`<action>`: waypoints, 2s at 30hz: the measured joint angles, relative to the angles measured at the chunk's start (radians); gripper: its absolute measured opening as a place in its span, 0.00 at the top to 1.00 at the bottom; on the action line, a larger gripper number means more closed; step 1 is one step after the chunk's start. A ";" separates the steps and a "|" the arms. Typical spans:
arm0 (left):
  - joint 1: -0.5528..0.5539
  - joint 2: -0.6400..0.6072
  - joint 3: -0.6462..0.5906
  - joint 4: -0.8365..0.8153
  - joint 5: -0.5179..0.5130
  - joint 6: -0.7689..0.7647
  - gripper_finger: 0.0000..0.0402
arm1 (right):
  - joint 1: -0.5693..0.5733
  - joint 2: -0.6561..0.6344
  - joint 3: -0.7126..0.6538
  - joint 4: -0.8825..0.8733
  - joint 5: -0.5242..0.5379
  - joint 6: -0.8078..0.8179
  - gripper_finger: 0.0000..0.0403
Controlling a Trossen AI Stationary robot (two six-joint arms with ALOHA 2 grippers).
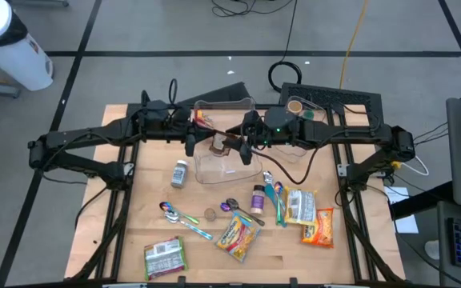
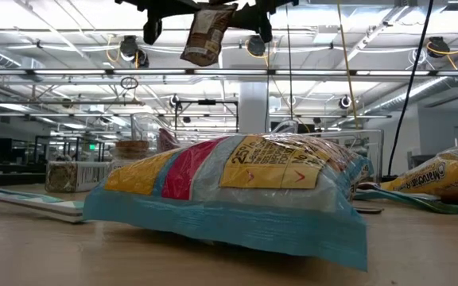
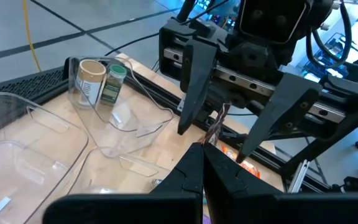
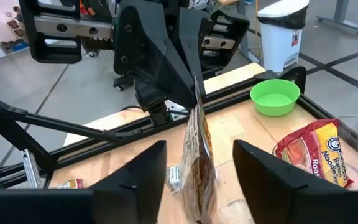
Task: Pick & Place Food Item
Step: Put the orange seasoning pack into the top right transparent bin
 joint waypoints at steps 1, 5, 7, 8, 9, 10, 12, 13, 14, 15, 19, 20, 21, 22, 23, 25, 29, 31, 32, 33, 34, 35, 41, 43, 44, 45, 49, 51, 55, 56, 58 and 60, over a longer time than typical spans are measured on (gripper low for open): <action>0.000 0.000 0.000 -0.001 0.000 0.000 1.00 | 0.000 0.000 0.000 0.001 0.000 0.000 0.54; 0.000 0.000 0.000 -0.007 0.000 0.000 1.00 | 0.000 0.000 0.000 0.002 0.000 0.000 0.63; 0.000 0.000 0.000 -0.008 0.001 0.000 1.00 | 0.000 0.000 0.000 0.002 0.000 0.000 0.66; 0.000 0.000 0.000 -0.009 0.002 0.001 1.00 | 0.000 0.000 0.000 0.002 0.000 0.000 0.68; 0.000 0.000 0.000 -0.010 0.003 0.001 1.00 | 0.000 0.000 0.000 0.002 0.000 0.000 0.69; 0.000 0.000 0.000 -0.012 0.003 0.001 1.00 | 0.000 0.000 0.000 0.002 0.000 0.000 0.70; 0.000 0.000 0.000 -0.012 0.011 0.002 1.00 | 0.000 0.000 0.000 0.002 0.000 0.000 0.73; 0.000 0.000 0.000 -0.013 0.017 0.005 1.00 | 0.000 0.000 0.000 0.002 0.000 0.000 0.74; 0.000 0.000 0.000 -0.013 0.019 0.007 1.00 | 0.000 0.000 0.000 0.002 0.000 0.000 0.76; 0.000 0.000 0.000 -0.013 0.020 0.007 1.00 | 0.000 0.000 0.000 0.002 0.000 0.000 0.78; 0.000 0.000 0.000 -0.013 0.022 0.007 1.00 | 0.000 0.000 0.000 0.002 -0.002 0.000 0.85; 0.000 0.000 0.000 -0.013 0.022 0.007 1.00 | 0.000 0.000 0.000 0.002 -0.003 0.000 0.87; 0.000 0.000 0.000 -0.014 0.022 0.007 1.00 | 0.000 0.000 0.000 0.002 -0.003 0.000 0.89; 0.000 0.000 0.000 -0.014 0.022 0.007 1.00 | 0.000 0.000 0.000 0.002 -0.003 0.000 0.92; 0.000 0.000 0.000 -0.014 0.022 0.007 1.00 | 0.000 0.000 0.000 0.002 -0.004 -0.001 0.95; 0.000 0.000 0.000 -0.013 0.022 0.004 1.00 | 0.000 0.000 0.000 0.002 -0.004 -0.005 0.99; 0.000 0.000 0.000 -0.014 0.022 0.000 1.00 | 0.000 0.000 0.000 0.002 -0.006 0.002 0.99; 0.000 0.000 0.000 -0.013 0.022 -0.002 0.99 | 0.000 0.000 0.000 0.002 -0.007 0.002 1.00; 0.000 0.000 0.000 -0.013 0.022 -0.002 0.98 | 0.000 0.000 0.000 0.002 -0.007 0.002 1.00; 0.000 0.000 0.000 -0.013 0.022 -0.002 0.97 | 0.000 0.000 0.000 0.002 -0.007 0.002 1.00; 0.000 0.000 0.000 -0.013 0.022 -0.002 0.97 | 0.000 0.000 0.000 0.002 -0.008 0.002 1.00; 0.000 0.000 0.000 -0.013 0.022 -0.003 0.96 | 0.000 0.000 0.000 0.002 -0.008 0.001 1.00; 0.000 0.000 0.000 -0.012 0.023 -0.002 0.96 | 0.000 0.000 0.000 0.002 -0.008 0.001 1.00; 0.001 0.000 -0.001 -0.008 0.044 0.020 0.96 | 0.000 0.000 -0.001 0.002 -0.008 0.001 1.00; 0.001 0.000 -0.001 -0.002 0.058 0.034 0.96 | 0.000 -0.001 -0.001 0.002 -0.008 0.001 1.00; 0.001 0.000 -0.001 0.005 0.068 0.044 0.95 | 0.000 -0.001 -0.001 0.002 -0.008 0.001 1.00; 0.003 0.000 -0.001 0.031 0.078 0.052 0.89 | -0.002 -0.007 -0.001 0.002 -0.008 0.001 1.00; 0.010 0.000 -0.001 0.042 0.079 0.052 0.84 | -0.002 -0.008 -0.001 0.002 -0.007 0.001 1.00; 0.029 -0.001 -0.001 0.067 0.090 0.072 0.73 | -0.002 -0.007 -0.001 0.001 -0.005 0.001 1.00; 0.037 -0.007 -0.001 0.068 0.094 0.073 0.71 | -0.002 -0.007 -0.001 0.002 -0.005 0.001 1.00; 0.059 -0.029 -0.001 0.067 0.105 0.072 0.67 | -0.002 -0.007 -0.001 0.002 -0.005 0.001 1.00; 0.083 -0.063 -0.001 0.064 0.115 0.072 0.64 | -0.003 -0.011 -0.001 0.001 -0.005 0.001 1.00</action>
